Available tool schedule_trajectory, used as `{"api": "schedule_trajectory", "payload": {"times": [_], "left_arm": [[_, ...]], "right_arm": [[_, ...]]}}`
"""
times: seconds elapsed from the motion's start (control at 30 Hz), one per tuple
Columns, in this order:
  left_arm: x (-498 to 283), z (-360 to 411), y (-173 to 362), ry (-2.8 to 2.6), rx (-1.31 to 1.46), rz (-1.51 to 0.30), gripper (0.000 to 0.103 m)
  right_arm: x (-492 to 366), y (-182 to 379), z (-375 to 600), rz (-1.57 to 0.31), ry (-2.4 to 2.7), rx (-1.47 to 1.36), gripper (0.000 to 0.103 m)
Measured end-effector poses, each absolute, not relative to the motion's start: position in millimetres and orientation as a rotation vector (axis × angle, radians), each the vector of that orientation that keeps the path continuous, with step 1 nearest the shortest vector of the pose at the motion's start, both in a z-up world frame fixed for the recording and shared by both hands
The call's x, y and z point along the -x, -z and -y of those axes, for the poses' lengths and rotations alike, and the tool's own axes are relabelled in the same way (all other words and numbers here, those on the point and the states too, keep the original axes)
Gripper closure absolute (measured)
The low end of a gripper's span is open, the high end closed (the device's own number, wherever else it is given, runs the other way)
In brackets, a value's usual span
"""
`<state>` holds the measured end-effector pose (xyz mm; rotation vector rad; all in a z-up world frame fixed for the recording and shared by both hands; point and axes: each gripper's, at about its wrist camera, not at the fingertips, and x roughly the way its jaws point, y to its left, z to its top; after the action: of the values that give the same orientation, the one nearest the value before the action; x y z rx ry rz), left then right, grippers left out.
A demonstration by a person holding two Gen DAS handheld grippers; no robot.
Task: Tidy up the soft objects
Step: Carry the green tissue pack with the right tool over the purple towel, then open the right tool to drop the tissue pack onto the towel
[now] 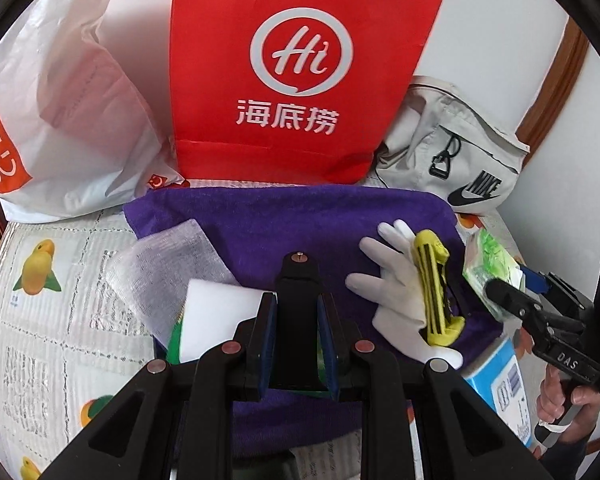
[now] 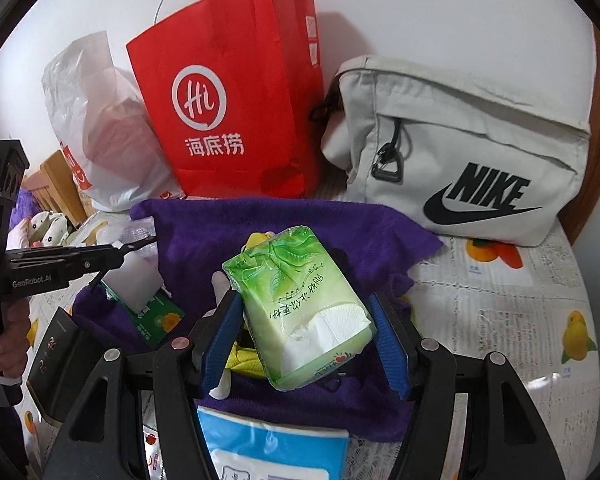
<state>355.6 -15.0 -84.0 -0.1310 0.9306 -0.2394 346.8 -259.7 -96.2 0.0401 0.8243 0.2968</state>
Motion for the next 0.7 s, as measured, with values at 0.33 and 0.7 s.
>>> {"api": "schedule_trajectory", "payload": {"times": [0.33,0.7], "left_arm": [[-368,15,97,0.225,0.103,-0.961,0.082],[-362,10,90,0.211,0.094,-0.959,0.075]], "right_arm": [[-360,111,251,-0.877,-0.328,-0.022,0.038],[-359,106,261,-0.849,-0.287,-0.035,0.019]]}}
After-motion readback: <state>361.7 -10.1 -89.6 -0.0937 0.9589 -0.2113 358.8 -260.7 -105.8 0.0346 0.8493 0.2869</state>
